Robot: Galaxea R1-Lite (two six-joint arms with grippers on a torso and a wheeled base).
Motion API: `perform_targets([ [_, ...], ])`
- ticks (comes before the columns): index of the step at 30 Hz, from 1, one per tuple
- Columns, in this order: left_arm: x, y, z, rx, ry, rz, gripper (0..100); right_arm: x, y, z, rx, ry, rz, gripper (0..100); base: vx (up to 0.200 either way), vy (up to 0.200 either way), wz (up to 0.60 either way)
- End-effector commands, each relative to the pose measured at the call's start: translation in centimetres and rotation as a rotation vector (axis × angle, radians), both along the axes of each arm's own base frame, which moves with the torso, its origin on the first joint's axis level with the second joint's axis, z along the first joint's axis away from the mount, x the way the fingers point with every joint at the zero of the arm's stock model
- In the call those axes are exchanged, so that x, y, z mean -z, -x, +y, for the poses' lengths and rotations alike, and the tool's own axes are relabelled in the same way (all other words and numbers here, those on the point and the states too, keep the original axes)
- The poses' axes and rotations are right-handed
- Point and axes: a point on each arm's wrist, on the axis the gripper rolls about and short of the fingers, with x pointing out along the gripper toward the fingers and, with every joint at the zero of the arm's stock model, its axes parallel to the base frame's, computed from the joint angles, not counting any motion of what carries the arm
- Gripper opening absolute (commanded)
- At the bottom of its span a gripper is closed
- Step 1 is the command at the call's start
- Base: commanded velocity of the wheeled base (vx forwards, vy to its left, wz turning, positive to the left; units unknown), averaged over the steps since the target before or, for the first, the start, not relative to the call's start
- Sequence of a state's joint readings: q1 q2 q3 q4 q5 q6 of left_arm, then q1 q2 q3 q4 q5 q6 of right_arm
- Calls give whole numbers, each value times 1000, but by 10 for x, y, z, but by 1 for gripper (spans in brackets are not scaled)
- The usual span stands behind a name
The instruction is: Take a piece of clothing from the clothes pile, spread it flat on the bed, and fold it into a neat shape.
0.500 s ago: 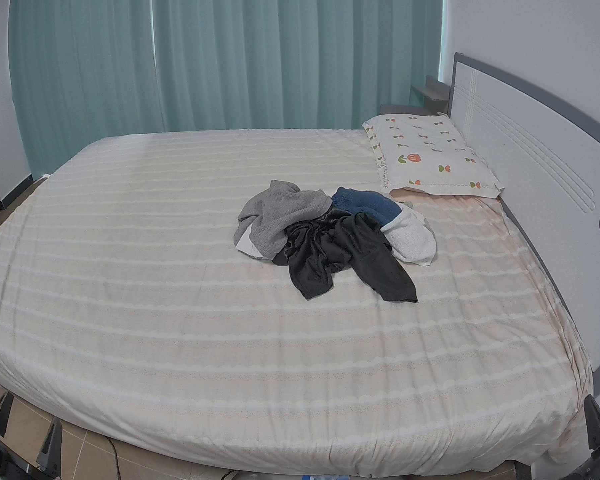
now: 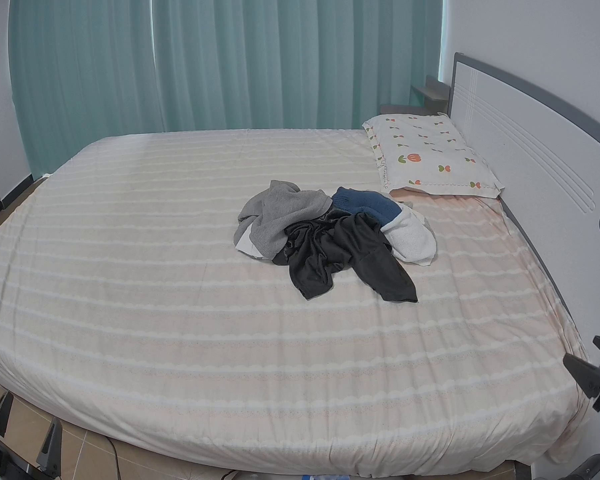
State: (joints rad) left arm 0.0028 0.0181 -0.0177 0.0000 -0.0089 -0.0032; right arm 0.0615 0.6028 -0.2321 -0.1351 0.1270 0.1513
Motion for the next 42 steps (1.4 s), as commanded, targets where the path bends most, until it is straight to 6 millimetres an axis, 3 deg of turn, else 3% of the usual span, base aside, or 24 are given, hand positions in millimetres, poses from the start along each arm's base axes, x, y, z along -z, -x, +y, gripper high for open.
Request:
perform_targets([
  [1,5,0,0,0,0,3,100,27,-162,22,-19,-128,359,100,0,0,0],
  [7,5,0,0,0,0,4,100,71,-252,46,84,-171,430,100,0,0,0],
  [8,5,0,0,0,0,4,100,71,-252,46,84,-171,430,100,0,0,0],
  [9,5,0,0,0,1,3,100,87,-282,58,152,-174,432,100,0,0,0],
  [10,5,0,0,0,0,4,100,93,-294,63,176,-183,428,100,0,0,0],
  [17,5,0,0,0,0,4,100,127,-359,83,259,-170,413,100,0,0,0],
  [23,5,0,0,0,0,4,100,150,-380,93,280,-158,418,100,0,0,0],
  [30,5,0,0,0,0,3,100,182,-407,121,280,-169,395,100,0,0,0],
  [42,5,0,0,0,0,4,100,199,-435,135,273,-180,371,100,0,0,0],
])
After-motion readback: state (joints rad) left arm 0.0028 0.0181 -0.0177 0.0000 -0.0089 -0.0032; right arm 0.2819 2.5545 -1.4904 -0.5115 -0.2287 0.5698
